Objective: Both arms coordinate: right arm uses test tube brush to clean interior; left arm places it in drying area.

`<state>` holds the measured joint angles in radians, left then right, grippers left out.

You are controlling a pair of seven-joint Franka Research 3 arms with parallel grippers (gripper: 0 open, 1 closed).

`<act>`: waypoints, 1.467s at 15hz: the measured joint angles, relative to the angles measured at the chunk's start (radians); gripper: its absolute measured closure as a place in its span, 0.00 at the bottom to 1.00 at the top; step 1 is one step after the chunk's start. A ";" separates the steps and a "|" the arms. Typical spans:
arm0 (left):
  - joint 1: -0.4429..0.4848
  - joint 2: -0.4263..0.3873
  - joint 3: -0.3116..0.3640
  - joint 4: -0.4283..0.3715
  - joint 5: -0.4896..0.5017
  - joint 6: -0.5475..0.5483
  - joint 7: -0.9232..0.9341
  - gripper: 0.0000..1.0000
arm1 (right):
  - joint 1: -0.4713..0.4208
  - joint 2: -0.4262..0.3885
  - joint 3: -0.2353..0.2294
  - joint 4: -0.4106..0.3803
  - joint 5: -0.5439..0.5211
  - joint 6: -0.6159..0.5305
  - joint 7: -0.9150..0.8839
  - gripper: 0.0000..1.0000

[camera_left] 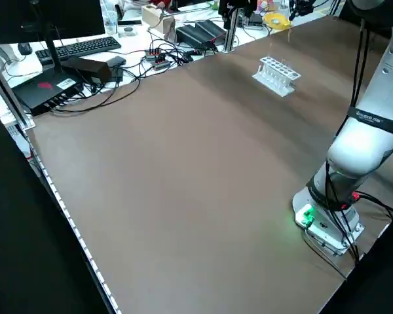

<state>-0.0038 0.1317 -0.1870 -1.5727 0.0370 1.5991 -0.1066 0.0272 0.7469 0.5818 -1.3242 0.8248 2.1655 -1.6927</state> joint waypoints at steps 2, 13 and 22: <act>0.000 0.000 0.000 0.000 0.000 0.000 0.000 0.01 | 0.008 0.005 0.003 0.009 0.110 0.004 -0.122 0.98; 0.000 0.000 0.000 0.000 0.000 0.024 0.000 0.01 | 0.048 0.080 0.003 0.031 0.449 0.009 -0.478 0.98; 0.000 0.002 0.000 0.000 0.000 0.034 0.000 0.01 | 0.038 0.100 -0.003 0.032 0.450 0.008 -0.495 0.98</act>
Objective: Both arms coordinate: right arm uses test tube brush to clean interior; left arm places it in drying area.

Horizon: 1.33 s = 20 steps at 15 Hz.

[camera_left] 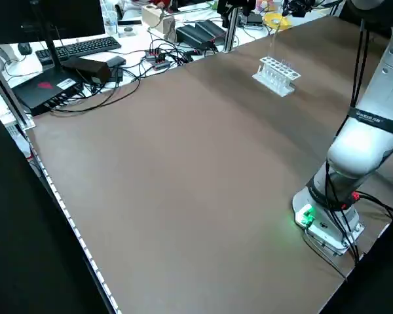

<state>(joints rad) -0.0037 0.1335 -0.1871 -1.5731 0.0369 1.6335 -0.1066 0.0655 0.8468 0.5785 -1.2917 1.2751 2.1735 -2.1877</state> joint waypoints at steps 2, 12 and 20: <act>0.000 0.000 0.000 0.000 0.000 0.002 0.000 0.01 | 0.000 0.001 0.000 0.000 0.000 0.000 -0.002 0.98; 0.000 0.001 0.000 0.000 0.000 0.004 0.000 0.01 | -0.003 0.009 -0.015 -0.003 0.000 0.000 -0.008 0.98; 0.000 0.001 0.000 0.000 0.000 0.005 0.000 0.01 | 0.001 0.017 -0.014 -0.003 0.000 -0.001 -0.014 0.98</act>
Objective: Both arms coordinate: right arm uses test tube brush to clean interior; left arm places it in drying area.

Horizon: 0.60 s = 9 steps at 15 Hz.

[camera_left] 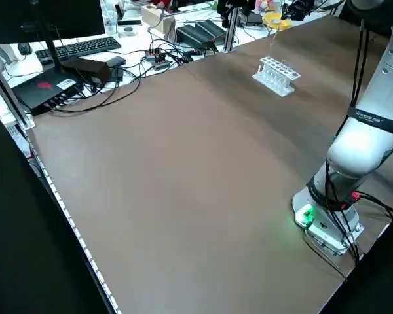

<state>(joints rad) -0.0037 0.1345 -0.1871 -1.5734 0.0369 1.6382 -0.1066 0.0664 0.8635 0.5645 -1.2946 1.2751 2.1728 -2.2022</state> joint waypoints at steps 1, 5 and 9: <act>0.000 0.001 0.000 0.000 0.000 0.000 0.000 0.01 | 0.001 0.001 0.000 0.000 0.000 0.000 0.000 0.98; 0.000 0.008 0.000 -0.001 0.000 0.006 0.000 0.01 | 0.004 0.013 0.000 0.000 0.000 0.000 -0.013 0.98; 0.000 0.011 0.000 -0.001 0.000 0.009 0.000 0.01 | 0.004 0.016 0.000 0.000 0.000 0.001 -0.023 0.98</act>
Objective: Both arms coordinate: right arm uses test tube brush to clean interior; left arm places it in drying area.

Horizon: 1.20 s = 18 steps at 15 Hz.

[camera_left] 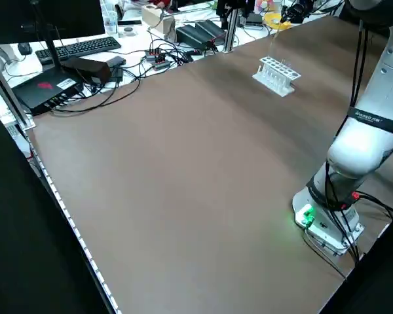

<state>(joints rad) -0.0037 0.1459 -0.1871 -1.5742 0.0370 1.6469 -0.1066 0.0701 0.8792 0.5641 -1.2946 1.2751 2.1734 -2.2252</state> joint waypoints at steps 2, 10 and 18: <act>0.000 0.000 0.000 0.000 0.000 0.000 0.000 0.01 | 0.000 0.005 0.000 0.000 0.000 0.000 -0.011 0.98; 0.000 0.000 0.000 0.000 0.000 0.004 0.000 0.01 | -0.002 0.035 -0.001 0.000 0.001 0.001 -0.024 0.98; 0.000 0.006 -0.001 0.000 0.000 0.005 0.000 0.01 | -0.010 0.054 -0.019 0.000 0.045 0.001 -0.025 0.98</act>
<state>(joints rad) -0.0040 0.1518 -0.1876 -1.5743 0.0370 1.6516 -0.1066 0.0603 0.9334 0.5446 -1.2942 1.3205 2.1749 -2.2499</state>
